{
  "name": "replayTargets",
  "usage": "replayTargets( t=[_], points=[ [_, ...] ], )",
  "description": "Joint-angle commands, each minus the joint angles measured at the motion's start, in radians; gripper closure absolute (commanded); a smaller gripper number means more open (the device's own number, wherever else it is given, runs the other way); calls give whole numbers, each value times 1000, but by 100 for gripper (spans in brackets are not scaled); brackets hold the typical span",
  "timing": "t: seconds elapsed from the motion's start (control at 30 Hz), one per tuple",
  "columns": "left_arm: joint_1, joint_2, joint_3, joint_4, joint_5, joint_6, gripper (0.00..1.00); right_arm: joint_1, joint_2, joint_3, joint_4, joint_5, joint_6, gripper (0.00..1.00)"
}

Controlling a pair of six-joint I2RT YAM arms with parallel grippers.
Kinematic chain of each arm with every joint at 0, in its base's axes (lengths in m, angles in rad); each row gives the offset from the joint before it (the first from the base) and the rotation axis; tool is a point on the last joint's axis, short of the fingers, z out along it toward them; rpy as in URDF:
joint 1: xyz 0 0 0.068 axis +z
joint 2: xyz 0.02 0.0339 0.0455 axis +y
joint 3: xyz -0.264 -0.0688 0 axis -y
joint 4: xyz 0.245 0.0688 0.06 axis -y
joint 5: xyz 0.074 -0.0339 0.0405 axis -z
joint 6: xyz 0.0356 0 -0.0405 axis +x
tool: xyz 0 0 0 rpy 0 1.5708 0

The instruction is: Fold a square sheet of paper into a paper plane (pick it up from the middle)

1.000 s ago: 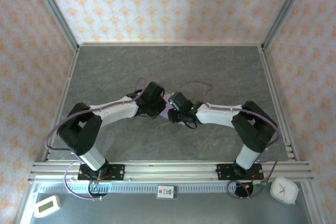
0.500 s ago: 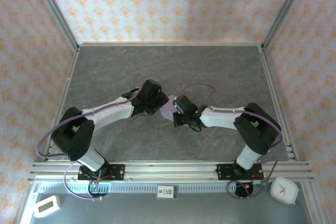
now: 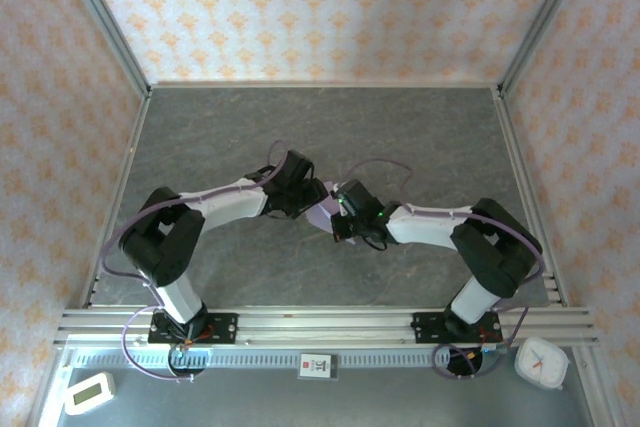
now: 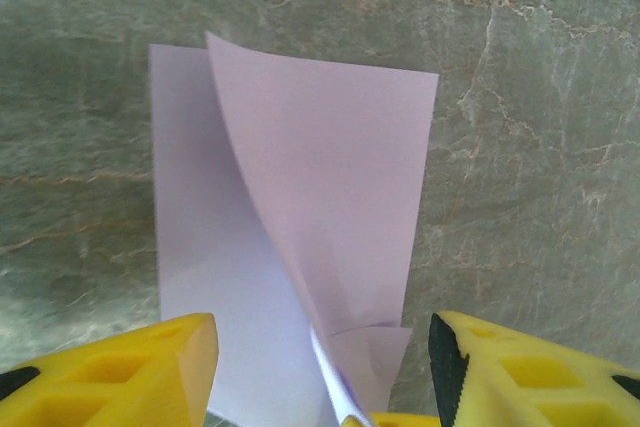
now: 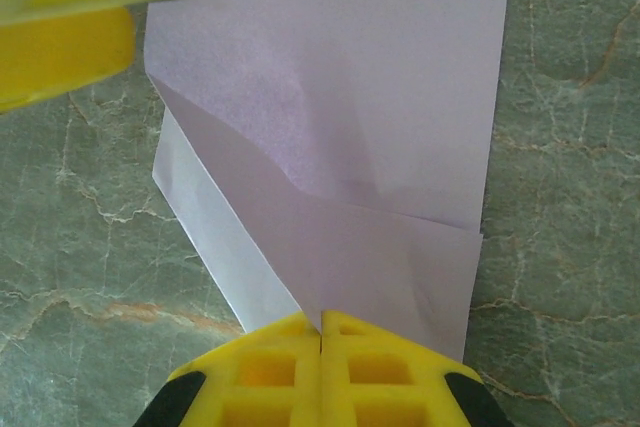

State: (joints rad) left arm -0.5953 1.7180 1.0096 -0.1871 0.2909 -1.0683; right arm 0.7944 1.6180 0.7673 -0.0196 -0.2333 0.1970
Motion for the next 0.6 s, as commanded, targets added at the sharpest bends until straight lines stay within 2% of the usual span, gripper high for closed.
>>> replayTargets(
  t=[0.0, 0.13, 0.3, 0.33, 0.43, 0.47, 0.57],
  points=[
    [-3, 37, 43, 25, 30, 34, 41, -8, -18, -16, 18, -7, -12, 100],
    [-7, 68, 54, 29, 45, 48, 54, -7, -16, -19, 23, -9, -8, 100],
    [-6, 80, 41, 41, 63, 65, 95, -9, -9, -11, 20, -8, -1, 100],
    [-6, 78, 37, 40, 64, 65, 100, -11, -9, -7, 15, -5, 3, 98],
    [-6, 62, 24, 26, 50, 43, 100, -14, -30, 1, -8, 0, 20, 85],
    [-6, 50, 14, 24, 41, 19, 100, -14, -44, 4, -21, 6, 32, 77],
    [-7, 11, -12, -1, 9, -66, 100, -14, -89, 0, -37, 16, 65, 65]
  ],
)
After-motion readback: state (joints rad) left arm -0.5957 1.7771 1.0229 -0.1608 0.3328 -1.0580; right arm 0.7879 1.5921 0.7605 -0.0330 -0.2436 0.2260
